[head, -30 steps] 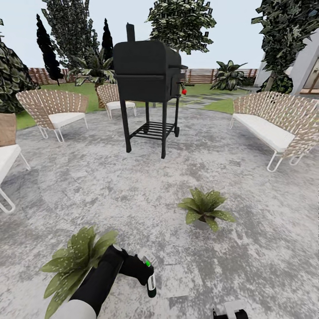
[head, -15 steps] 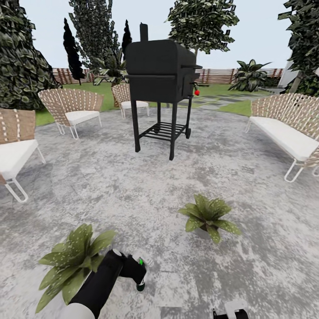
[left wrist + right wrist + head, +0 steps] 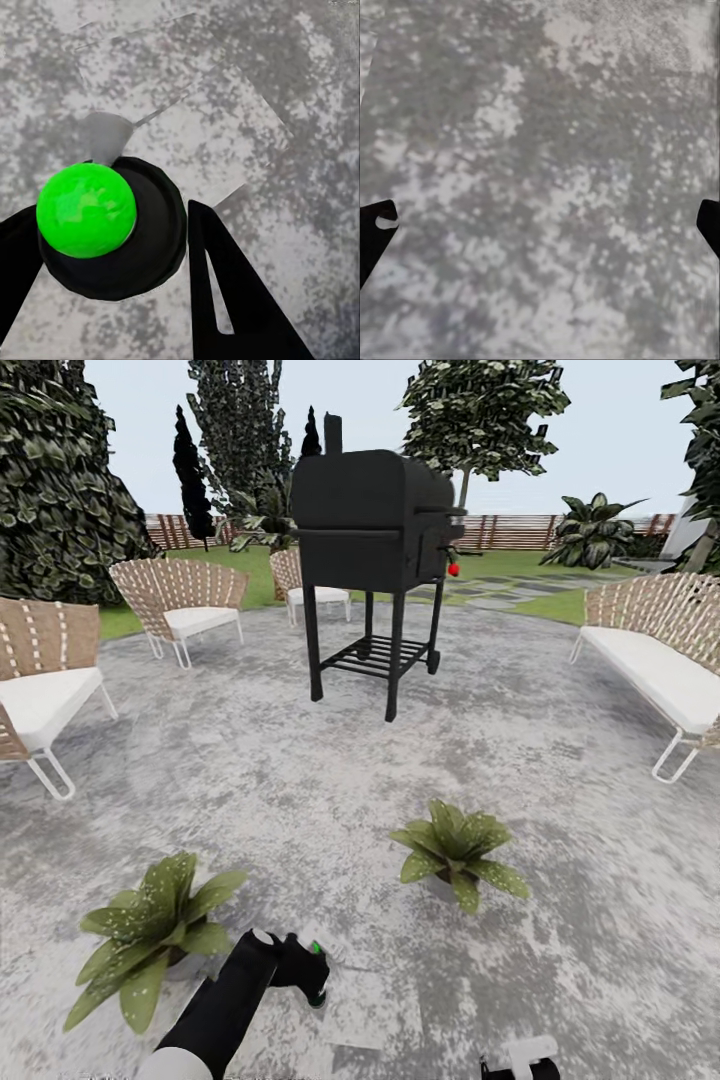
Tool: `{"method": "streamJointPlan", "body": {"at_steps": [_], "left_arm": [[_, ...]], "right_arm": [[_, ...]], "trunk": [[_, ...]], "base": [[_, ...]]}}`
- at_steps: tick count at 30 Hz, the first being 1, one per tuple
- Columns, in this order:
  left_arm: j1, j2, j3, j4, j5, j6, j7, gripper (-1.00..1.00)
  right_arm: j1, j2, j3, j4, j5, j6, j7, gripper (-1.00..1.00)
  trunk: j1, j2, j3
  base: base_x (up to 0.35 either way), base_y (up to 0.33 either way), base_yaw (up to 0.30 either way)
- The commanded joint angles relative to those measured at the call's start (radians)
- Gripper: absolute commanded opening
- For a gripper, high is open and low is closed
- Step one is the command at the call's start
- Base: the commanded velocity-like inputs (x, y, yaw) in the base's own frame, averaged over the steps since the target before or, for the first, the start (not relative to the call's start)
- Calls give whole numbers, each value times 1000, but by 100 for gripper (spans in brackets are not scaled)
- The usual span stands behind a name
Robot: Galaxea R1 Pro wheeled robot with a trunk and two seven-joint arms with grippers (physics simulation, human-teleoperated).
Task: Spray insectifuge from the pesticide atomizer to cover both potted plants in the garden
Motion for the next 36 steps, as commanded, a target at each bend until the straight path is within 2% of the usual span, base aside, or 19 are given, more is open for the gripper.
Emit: {"method": "streamJointPlan", "body": {"at_steps": [1,4,12,14,15,16,17,18,19,20,21,22,23,25,26,28,31,34,36], "left_arm": [[0,0,13,-2,-6,4,8,-100],[0,-1,42,-2,-6,4,45,-100],[0,-4,49,4,-1,15,55,-100],[-1,-2,47,21,-3,151,52,-100],[-5,-3,42,19,-4,291,45,-100],[-12,-1,35,18,-5,456,-4,-100],[-13,-1,33,17,-8,482,-38,-100],[-13,0,32,16,-11,506,-108,-100],[-20,3,31,17,-14,514,-156,-100],[-89,6,-31,59,-34,527,-200,-100],[-136,29,-72,128,-47,529,-246,-100],[-164,45,-83,174,-51,529,-281,-100],[-223,68,-94,263,-55,529,-359,-100],[-330,98,-105,422,-62,528,-470,-100],[-375,106,-109,487,-72,527,-496,-100],[-489,124,-125,622,-118,527,-535,-100],[-602,148,-132,737,-191,520,-611,-100],[-664,176,-154,761,-293,519,-729,-100],[-680,186,-173,755,-412,517,-850,-100]], "right_arm": [[0,0,7,0,9,1,-11,100],[0,1,7,0,9,1,-11,100],[0,2,7,1,9,1,-11,100],[0,2,7,1,9,1,-10,100],[0,2,7,2,9,1,-10,100],[0,3,7,2,9,1,-9,100],[0,5,7,2,9,1,-9,100],[0,9,7,2,9,1,-9,100],[0,9,7,2,9,2,-9,100],[0,9,7,2,9,2,-9,100],[0,10,7,2,9,3,-9,100],[0,10,7,2,9,3,-9,100],[0,10,7,2,9,3,-9,100],[0,10,7,2,9,3,-9,100],[0,10,7,2,9,3,-9,100],[0,9,7,2,9,3,-9,100],[0,10,7,2,9,3,-9,100],[0,10,7,2,9,3,-9,100],[0,10,7,2,9,3,-9,100]], "trunk": [[0,0,-1],[0,0,-1],[0,0,-1],[0,0,-1],[0,0,-1],[0,0,-1],[0,0,-1],[0,0,-1],[0,0,-1],[0,0,-1],[0,0,-1],[0,0,-1],[0,0,-1],[0,0,-1],[0,0,-1],[0,0,-1],[0,0,-1],[0,0,-1],[0,0,-1]], "base": [[-4,-268,220],[49,-264,255],[175,-160,275],[5,-3,276],[1,-1,276],[0,0,276],[0,0,276],[0,0,276],[0,0,276],[0,0,276],[0,0,276],[0,0,276],[0,0,276],[0,0,277],[0,0,276],[0,0,277],[0,0,277],[0,0,260],[0,0,238]]}}
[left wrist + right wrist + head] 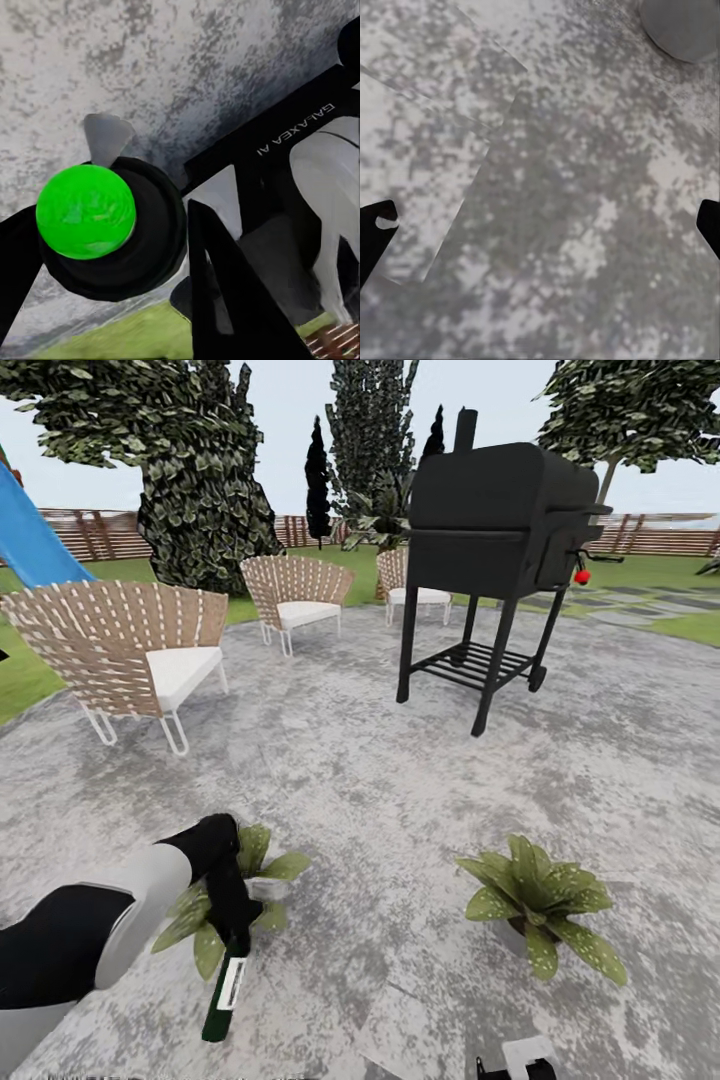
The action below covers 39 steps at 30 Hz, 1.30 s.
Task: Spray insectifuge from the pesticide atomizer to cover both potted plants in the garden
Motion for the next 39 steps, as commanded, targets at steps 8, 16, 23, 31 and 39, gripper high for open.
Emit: {"method": "streamJointPlan", "body": {"at_steps": [8,16,23,31,39], "left_arm": [[-56,-14,-12,-31,-242,13,-85,-100],[-52,-14,-10,-96,-246,10,-85,-100],[-50,-17,-9,-95,-243,9,-85,-100],[-50,-55,-8,-96,-244,10,-85,-100],[-48,-55,-8,-96,-244,13,-85,-100]], "right_arm": [[0,-6,9,2,16,-1,-6,100],[0,-2,11,1,12,1,-10,100],[0,-2,9,0,11,1,-11,100],[0,-2,9,0,11,1,-10,100],[0,-2,9,0,11,1,-10,100]], "trunk": [[0,0,-1],[0,0,-1],[0,0,-1],[0,0,-1],[0,0,-1]], "base": [[0,0,42],[255,0,40],[133,0,244],[73,-40,19],[82,-55,0]]}}
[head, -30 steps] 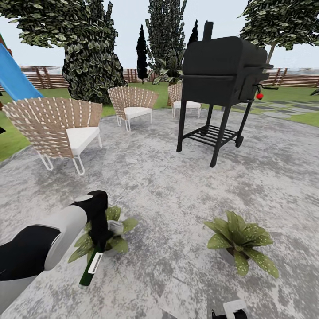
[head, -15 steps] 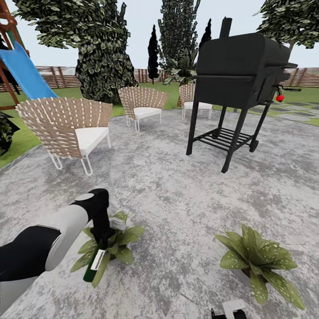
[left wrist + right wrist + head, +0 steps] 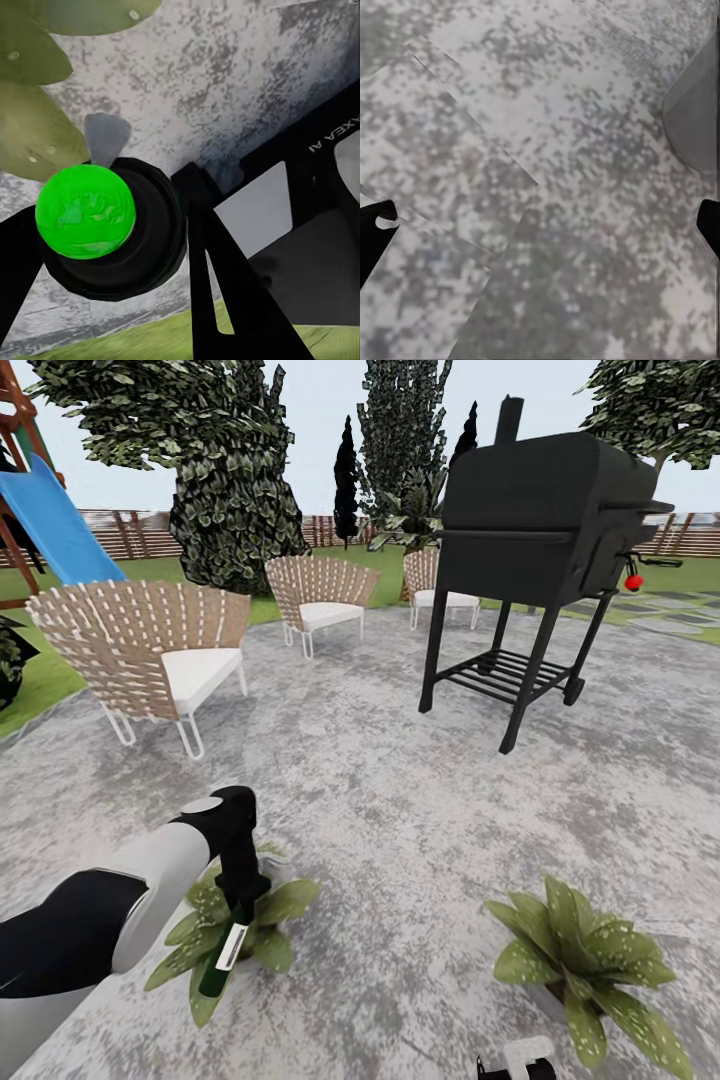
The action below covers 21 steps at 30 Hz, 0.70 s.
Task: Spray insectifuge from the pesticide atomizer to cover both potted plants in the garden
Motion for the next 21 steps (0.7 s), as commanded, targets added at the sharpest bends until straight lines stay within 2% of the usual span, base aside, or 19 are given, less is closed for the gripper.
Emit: {"method": "streamJointPlan", "body": {"at_steps": [1,4,15,17,19,21], "left_arm": [[0,-1,1,-1,-9,10,-10,-100],[-1,-1,0,-1,-10,8,-10,-100],[4,-2,2,-1,-11,11,-10,-100],[2,-16,2,-1,-11,13,-10,-100],[-1,-44,0,-1,-11,15,-10,-100],[-2,-55,-2,-1,-11,15,-10,-100]], "right_arm": [[-1,0,8,1,8,1,-10,100],[-1,0,8,0,8,1,-10,100],[-1,0,8,1,8,1,-10,100],[-1,0,8,1,8,1,-10,100],[-1,1,8,1,8,1,-10,100],[-1,1,8,1,8,1,-10,100]], "trunk": [[0,0,-1],[0,0,-1],[0,0,-1],[0,0,-1],[0,0,-1],[0,0,-1]], "base": [[208,-146,0],[184,-125,0],[7,-4,0],[0,0,64],[0,0,226],[0,0,265]]}}
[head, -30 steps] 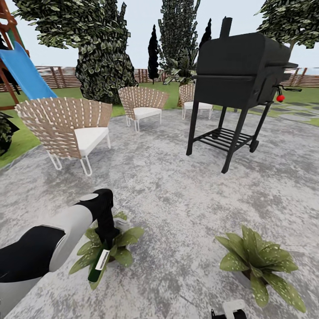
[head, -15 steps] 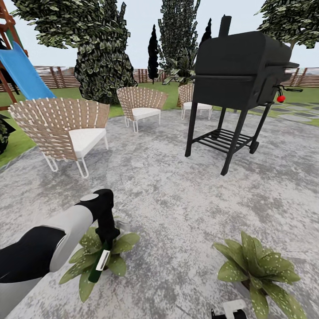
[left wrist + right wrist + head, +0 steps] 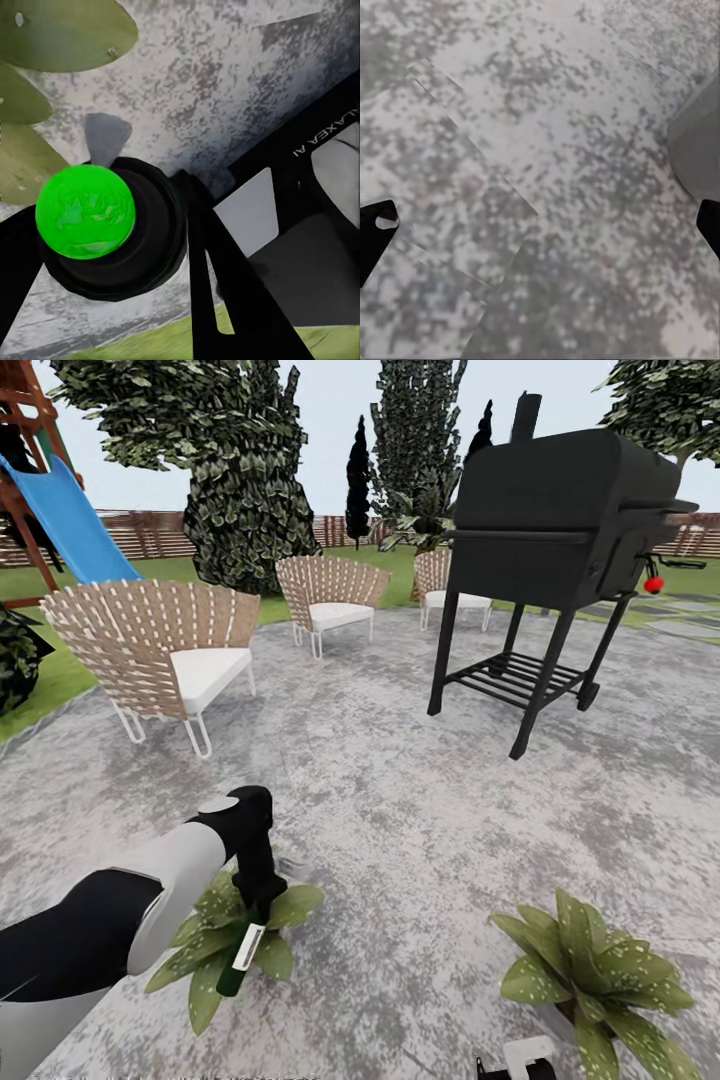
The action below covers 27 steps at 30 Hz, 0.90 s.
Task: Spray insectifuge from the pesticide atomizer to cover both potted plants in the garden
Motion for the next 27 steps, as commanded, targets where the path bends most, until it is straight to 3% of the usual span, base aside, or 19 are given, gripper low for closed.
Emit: {"method": "streamJointPlan", "body": {"at_steps": [1,6,11,17,27], "left_arm": [[-1,2,-1,-1,-10,10,-9,-100],[-1,16,-1,1,-11,10,-9,-100],[0,10,0,1,-10,10,-9,-100],[3,10,-2,1,-10,12,-9,-100],[6,15,-4,1,-11,10,-9,-100]], "right_arm": [[0,-1,8,0,8,1,-10,100],[0,-1,8,0,8,1,-10,100],[0,0,8,0,8,1,-10,100],[0,1,8,-1,8,1,-10,100],[0,-5,9,0,13,1,-6,100]], "trunk": [[0,0,-1],[0,0,-1],[0,0,-1],[0,0,-1],[0,0,-1]], "base": [[0,0,274],[0,0,179],[-52,-49,126],[-308,-42,268],[-295,-47,13]]}}
